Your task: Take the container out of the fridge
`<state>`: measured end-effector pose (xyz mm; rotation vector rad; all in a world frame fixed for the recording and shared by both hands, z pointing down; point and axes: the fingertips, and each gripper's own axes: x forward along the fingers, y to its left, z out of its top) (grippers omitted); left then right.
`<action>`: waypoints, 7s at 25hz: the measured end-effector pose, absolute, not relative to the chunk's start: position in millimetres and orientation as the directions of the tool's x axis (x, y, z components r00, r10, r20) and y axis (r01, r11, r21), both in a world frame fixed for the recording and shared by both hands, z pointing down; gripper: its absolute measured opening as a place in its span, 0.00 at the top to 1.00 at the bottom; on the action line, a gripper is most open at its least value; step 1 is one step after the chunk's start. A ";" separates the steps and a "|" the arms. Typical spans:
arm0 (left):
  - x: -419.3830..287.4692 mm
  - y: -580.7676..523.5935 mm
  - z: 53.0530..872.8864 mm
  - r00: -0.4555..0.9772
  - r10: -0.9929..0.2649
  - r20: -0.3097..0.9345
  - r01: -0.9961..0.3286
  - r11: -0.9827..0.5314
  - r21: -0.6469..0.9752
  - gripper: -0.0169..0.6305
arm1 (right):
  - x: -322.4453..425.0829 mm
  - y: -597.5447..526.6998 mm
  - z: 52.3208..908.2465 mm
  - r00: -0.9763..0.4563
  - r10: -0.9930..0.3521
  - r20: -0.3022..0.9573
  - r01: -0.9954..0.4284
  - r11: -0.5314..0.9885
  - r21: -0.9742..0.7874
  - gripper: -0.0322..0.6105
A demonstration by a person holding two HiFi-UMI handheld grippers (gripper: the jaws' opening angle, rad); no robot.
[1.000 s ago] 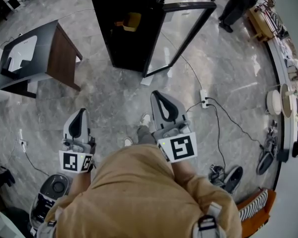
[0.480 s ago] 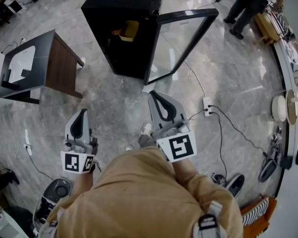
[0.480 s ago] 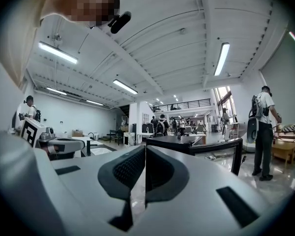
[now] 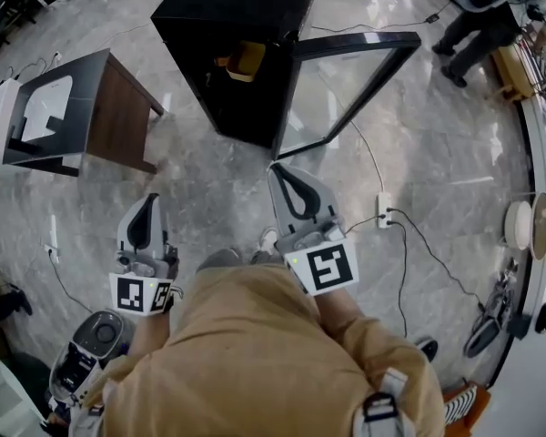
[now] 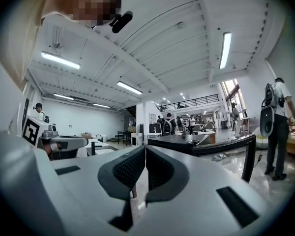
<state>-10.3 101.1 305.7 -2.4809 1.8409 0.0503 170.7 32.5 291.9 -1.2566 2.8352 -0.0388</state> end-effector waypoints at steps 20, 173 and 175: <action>-62.9 -5.2 299.8 0.373 -0.923 -0.092 -0.927 -0.375 0.001 0.97 | 131.8 -49.4 280.8 -0.591 -0.807 0.021 -0.803 0.590 0.083 0.95; -204.3 -138.8 480.1 0.340 -0.933 0.117 -0.933 -0.320 0.165 0.97 | -30.6 -361.0 689.9 -0.281 -0.547 0.788 -0.089 0.833 0.547 0.73; -204.7 -139.3 481.8 0.340 -0.933 0.120 -0.933 -0.319 0.166 0.97 | -29.2 -362.9 692.4 -0.276 -0.548 0.790 -0.082 0.832 0.548 0.72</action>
